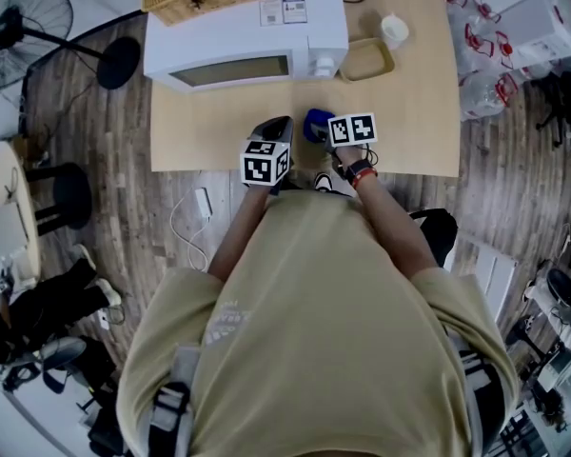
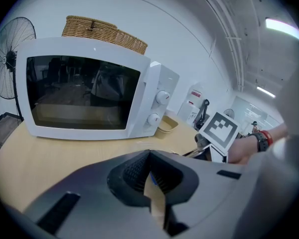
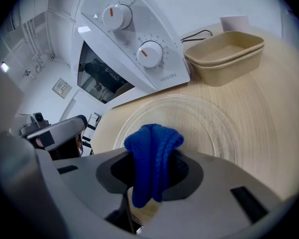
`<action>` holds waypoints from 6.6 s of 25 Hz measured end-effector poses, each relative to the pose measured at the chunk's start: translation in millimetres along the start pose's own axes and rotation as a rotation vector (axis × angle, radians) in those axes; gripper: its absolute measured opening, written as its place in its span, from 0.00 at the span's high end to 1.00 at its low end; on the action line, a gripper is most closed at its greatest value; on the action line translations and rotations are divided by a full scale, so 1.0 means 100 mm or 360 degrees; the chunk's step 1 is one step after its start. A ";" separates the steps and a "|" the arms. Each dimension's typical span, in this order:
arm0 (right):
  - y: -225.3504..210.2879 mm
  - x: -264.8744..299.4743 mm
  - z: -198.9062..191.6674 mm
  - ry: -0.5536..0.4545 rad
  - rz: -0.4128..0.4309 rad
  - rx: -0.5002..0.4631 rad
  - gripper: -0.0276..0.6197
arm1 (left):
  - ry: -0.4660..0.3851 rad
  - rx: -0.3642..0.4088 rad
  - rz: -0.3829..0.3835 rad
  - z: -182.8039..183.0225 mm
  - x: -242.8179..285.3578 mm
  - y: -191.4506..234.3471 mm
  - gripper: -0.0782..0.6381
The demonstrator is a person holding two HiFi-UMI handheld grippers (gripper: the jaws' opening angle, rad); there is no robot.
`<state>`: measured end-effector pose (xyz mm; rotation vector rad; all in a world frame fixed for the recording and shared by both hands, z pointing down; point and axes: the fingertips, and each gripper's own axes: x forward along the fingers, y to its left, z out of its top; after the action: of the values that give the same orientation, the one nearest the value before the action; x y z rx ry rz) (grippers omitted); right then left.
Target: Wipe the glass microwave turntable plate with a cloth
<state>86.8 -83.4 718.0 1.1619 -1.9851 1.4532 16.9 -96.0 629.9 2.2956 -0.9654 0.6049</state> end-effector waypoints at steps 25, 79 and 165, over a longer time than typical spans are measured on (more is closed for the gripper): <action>-0.59 -0.53 -0.05 -0.0227 -0.0167 0.0326 0.76 | 0.0115 0.0207 -0.0279 0.12 0.39 -0.50 0.87; 1.06 0.68 -0.37 0.0404 0.0253 -0.0405 0.76 | -0.0012 -0.0247 0.0395 -0.55 -0.77 0.70 0.87; -0.55 -0.64 -0.39 0.0005 -0.0101 0.0215 0.76 | 0.0083 0.0130 -0.0125 -0.18 -0.01 -0.63 0.87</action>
<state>162.5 -28.9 717.0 1.2663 -1.8548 1.5754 60.3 -47.1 621.9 2.3650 -0.8363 0.6787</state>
